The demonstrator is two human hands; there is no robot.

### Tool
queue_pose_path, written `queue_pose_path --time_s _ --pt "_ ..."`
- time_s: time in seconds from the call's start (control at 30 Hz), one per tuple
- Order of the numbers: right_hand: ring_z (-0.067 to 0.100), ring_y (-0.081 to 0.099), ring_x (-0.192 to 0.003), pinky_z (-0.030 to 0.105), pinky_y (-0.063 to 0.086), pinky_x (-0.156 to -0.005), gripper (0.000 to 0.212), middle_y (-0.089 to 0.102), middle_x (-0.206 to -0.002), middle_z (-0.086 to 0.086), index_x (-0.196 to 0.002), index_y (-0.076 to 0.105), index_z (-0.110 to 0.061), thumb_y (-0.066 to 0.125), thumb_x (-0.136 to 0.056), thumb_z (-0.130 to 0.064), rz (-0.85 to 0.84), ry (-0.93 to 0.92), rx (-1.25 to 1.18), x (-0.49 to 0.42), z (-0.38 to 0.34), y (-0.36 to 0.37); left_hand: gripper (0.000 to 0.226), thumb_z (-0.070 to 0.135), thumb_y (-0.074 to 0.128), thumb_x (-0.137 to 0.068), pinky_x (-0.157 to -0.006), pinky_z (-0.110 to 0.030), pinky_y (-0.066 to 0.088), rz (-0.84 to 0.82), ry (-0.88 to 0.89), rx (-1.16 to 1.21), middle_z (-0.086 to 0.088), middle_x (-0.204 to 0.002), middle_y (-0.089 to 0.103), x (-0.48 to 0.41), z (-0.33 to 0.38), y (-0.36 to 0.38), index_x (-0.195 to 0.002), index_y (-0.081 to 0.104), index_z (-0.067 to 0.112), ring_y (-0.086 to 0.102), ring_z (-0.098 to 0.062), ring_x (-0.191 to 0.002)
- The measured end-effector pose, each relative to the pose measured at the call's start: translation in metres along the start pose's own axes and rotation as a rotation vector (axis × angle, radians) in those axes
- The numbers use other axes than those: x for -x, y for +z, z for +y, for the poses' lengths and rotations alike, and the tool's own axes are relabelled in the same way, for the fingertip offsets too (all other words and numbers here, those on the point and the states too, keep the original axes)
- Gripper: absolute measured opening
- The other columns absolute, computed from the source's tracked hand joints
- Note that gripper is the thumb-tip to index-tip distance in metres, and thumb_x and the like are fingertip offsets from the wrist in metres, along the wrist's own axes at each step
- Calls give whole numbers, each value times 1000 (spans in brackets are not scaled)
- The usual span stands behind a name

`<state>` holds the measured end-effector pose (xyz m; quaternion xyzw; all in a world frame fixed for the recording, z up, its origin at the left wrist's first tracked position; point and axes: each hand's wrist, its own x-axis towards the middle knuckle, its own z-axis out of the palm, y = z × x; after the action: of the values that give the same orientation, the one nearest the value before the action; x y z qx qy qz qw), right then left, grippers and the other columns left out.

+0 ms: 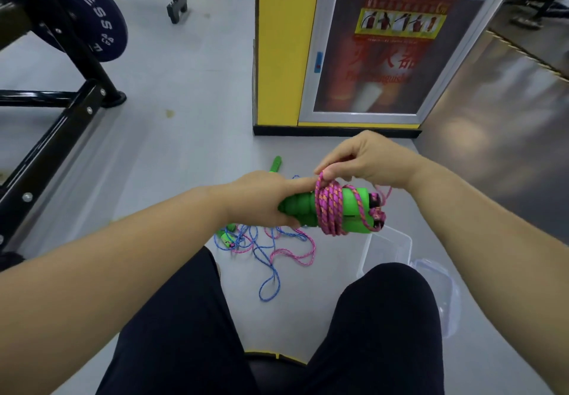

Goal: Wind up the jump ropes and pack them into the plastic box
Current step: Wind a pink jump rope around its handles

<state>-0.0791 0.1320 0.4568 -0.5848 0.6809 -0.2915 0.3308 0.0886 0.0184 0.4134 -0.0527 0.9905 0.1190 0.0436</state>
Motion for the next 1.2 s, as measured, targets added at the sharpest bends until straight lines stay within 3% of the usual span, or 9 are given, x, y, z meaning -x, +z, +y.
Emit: queue_pose_path --time_s 0.13,0.23,0.43,0.57,0.63,0.83,1.0,1.1,1.2 --pt "-1 63 -56 9 49 -53 19 73 -69 -1 -69 77 -10 79 -61 -27 57 264 -613 13 30 25 67 30 71 -81 -83 -28 47 68 -14 399 5 -112 63 10 6 2 -139 38 27 59 -16 -97" --pt "-5 42 -45 11 39 -45 15 66 -66 -3 -74 62 -5 62 -87 -13 109 527 -314 24 44 54 61 22 74 -79 -79 -20 51 121 -109 641 12 -98 59 13 -2 8 -128 39 30 62 -13 -91" --pt "8 24 -48 18 23 -44 30 27 -60 -2 -103 64 -21 35 -100 -31 57 404 -380 31 64 90 76 8 70 -82 -83 -22 54 320 -265 915 6 -119 61 13 -29 11 -135 29 45 64 -11 -97" --pt "19 52 -80 29 43 -76 27 58 -85 2 -111 58 -23 36 -99 -34 -69 218 348 35 45 91 78 21 68 -83 -81 -33 51 301 -483 541 -5 -116 64 11 -50 12 -143 23 40 63 -27 -97" --pt "22 48 -80 33 40 -69 30 56 -88 1 -105 54 -18 33 -99 -39 -96 75 646 31 22 82 76 29 61 -87 -71 -30 45 158 -529 122 -8 -112 63 9 -46 14 -146 14 43 61 -31 -98" --pt "23 59 -87 34 45 -69 30 68 -93 3 -103 66 -23 50 -90 -45 -11 -133 827 0 -19 24 52 37 44 -95 -67 -33 47 -69 -131 -380 1 -109 60 -3 -7 31 -141 21 41 62 -27 -92" --pt "2 62 -76 27 46 -74 15 72 -83 -2 -87 73 -17 62 -86 -27 28 62 305 -2 13 6 57 43 62 -85 -73 -28 43 34 6 -45 3 -110 65 4 7 12 -137 41 35 60 -23 -97" --pt "2 58 -69 10 44 -58 32 66 -89 18 -111 58 16 45 -94 -8 202 149 5 6 30 22 49 33 74 -77 -73 -26 45 140 -45 335 4 -101 67 10 5 6 -121 56 22 61 -17 -91" --pt "2 57 -67 7 44 -50 33 66 -91 8 -107 67 -7 40 -96 -21 338 190 261 22 50 52 44 25 77 -76 -78 -24 48 222 -106 567 6 -97 63 9 2 10 -115 57 18 61 -15 -90"
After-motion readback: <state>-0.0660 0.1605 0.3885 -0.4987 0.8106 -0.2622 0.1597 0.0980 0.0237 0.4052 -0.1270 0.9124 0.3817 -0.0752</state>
